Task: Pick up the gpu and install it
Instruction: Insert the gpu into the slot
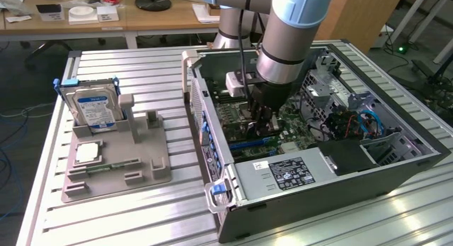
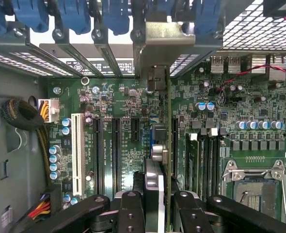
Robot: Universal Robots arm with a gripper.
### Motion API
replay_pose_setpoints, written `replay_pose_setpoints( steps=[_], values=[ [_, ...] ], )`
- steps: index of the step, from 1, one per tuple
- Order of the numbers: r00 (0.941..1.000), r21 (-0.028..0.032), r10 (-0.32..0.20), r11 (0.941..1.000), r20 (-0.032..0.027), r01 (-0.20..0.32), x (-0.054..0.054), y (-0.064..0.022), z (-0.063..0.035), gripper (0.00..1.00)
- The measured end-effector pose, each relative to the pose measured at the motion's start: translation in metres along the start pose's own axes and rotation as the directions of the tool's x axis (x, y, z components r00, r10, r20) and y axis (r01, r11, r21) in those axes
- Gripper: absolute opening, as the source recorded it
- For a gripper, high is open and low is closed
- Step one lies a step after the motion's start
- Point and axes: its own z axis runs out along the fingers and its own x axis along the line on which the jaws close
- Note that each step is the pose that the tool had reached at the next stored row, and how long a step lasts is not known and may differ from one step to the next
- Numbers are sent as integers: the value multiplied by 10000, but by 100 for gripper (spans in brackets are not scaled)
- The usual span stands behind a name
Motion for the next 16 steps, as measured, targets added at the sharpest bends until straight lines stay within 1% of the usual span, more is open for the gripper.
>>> replay_pose_setpoints(
  steps=[16],
  values=[
    [10000, 0, -1, 10000, 0, 1, 2, 42, 28, 28]
  ],
)
